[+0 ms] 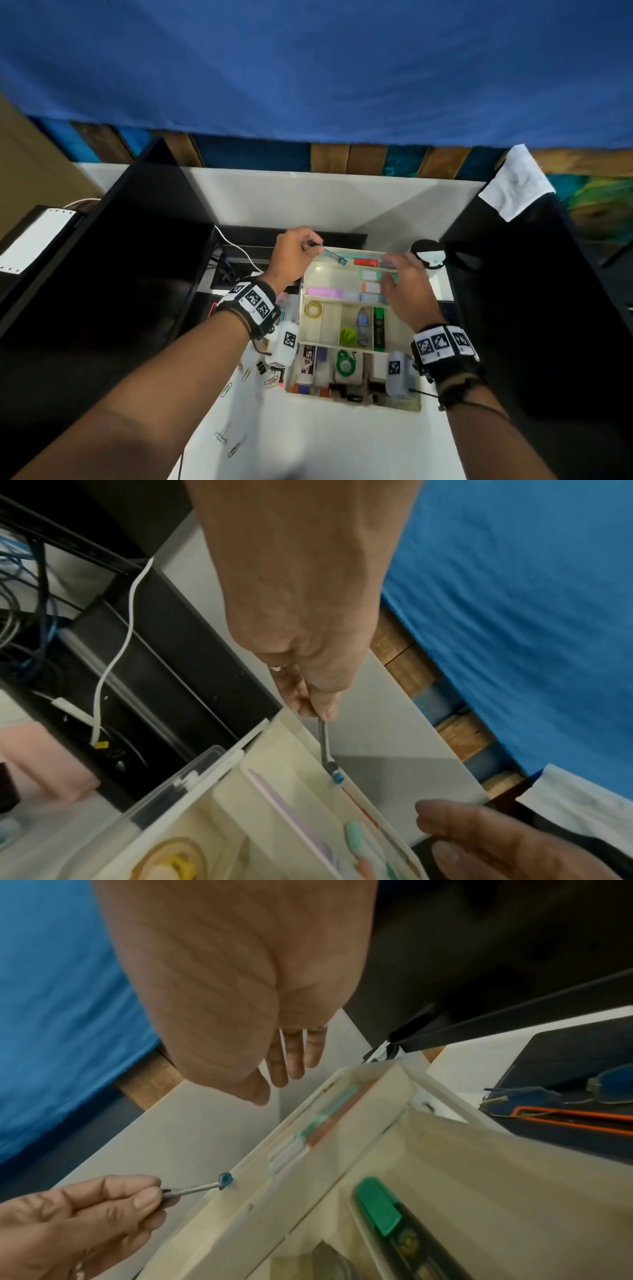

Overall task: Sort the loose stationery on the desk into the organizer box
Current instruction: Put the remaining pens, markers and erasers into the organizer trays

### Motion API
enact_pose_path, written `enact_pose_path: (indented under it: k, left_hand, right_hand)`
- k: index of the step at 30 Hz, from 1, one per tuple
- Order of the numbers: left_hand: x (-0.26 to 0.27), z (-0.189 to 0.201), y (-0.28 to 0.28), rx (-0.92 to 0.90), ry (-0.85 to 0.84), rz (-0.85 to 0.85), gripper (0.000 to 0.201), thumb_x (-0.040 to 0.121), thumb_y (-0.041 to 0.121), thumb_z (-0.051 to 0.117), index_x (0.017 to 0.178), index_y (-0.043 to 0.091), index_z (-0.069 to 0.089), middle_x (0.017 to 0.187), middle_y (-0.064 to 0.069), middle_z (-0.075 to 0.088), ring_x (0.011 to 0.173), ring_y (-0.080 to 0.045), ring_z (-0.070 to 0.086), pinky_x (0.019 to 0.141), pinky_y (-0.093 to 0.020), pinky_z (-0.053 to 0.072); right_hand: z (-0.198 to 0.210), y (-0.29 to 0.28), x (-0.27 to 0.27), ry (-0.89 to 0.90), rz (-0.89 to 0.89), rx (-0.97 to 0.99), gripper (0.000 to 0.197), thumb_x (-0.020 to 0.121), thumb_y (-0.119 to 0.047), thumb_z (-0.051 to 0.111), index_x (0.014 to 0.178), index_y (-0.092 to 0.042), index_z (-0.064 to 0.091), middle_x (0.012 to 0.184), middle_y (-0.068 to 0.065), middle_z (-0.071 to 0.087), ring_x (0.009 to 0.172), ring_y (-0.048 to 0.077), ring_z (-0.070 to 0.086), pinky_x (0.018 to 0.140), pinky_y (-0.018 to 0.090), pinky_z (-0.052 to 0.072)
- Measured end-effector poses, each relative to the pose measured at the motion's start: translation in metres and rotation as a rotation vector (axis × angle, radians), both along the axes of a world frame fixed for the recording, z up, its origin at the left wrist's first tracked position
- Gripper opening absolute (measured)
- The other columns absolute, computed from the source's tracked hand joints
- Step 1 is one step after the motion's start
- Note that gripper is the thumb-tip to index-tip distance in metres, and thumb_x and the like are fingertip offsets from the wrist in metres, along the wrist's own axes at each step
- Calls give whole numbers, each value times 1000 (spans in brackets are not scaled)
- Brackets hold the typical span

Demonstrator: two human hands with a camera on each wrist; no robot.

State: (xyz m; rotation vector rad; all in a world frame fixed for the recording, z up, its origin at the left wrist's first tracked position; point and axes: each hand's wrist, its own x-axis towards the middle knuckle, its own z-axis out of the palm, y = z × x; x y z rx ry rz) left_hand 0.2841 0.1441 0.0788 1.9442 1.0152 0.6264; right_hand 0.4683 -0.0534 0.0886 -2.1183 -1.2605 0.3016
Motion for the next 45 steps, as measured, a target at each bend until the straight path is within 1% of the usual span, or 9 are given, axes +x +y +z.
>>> enact_pose_path:
  k: [3,6,13,21,26,30,34,38,45]
  left_hand:
    - [3,-2,2,14,65,-45,10,85,14,84,92,17,78,86,9,76,77,0,67,76,-17,53]
    - [7,-1,6,51,103,-108,7,87,12,81,92,17,79,89,8,76,84,-5,70,83,-25,58]
    - [13,0,22,247,323,-347,14,95,10,70,106,15,79,101,4,63,93,-13,61,90,-31,54]
    - [11,5,26,335,465,-517,22,102,20,60,114,23,77,110,3,69,98,-12,61,88,-35,54]
    - [15,6,25,389,546,-560,29,98,23,67,126,29,70,108,2,62,102,-17,54,84,-32,48]
    - [16,8,23,413,570,-550,41,94,14,72,132,30,67,109,-1,60,106,-20,50,88,-35,49]
    - [16,9,22,427,583,-564,43,95,13,71,134,31,66,112,-1,63,103,-18,48,89,-38,50]
    - [18,5,20,417,568,-549,39,95,14,71,132,29,69,112,1,66,96,-14,43,86,-37,51]
    - [25,-2,14,306,471,-490,25,99,11,65,118,24,76,114,1,68,99,-15,60,83,-28,50]
  right_hand:
    - [-6,15,8,-51,25,-139,40,95,-11,64,134,-14,59,133,4,52,132,29,45,112,47,38]
    - [-14,24,13,-55,41,-245,49,96,-14,63,144,-19,52,146,2,45,140,27,37,115,49,30]
    - [-31,23,13,-80,-34,-146,39,90,-8,64,128,-19,64,133,6,51,125,32,51,107,55,43]
    - [-28,25,19,-60,-95,-100,25,95,-10,63,120,-14,67,126,10,49,115,32,56,102,52,50]
    - [-27,29,31,-100,-97,-237,20,97,-22,63,116,-18,67,123,8,56,120,31,52,109,52,37]
    - [-25,27,33,-147,-29,-312,20,98,-31,59,115,-22,64,121,3,59,118,27,53,107,48,29]
    - [-20,23,41,-110,39,-321,19,97,-25,63,116,-24,64,122,1,57,120,26,51,107,48,30]
    - [-20,23,50,-50,50,-301,23,102,-17,56,120,-22,68,122,2,53,124,25,47,113,52,33]
    - [-32,19,54,-10,56,-218,23,104,-13,51,115,-22,69,118,-3,56,113,19,59,108,56,42]
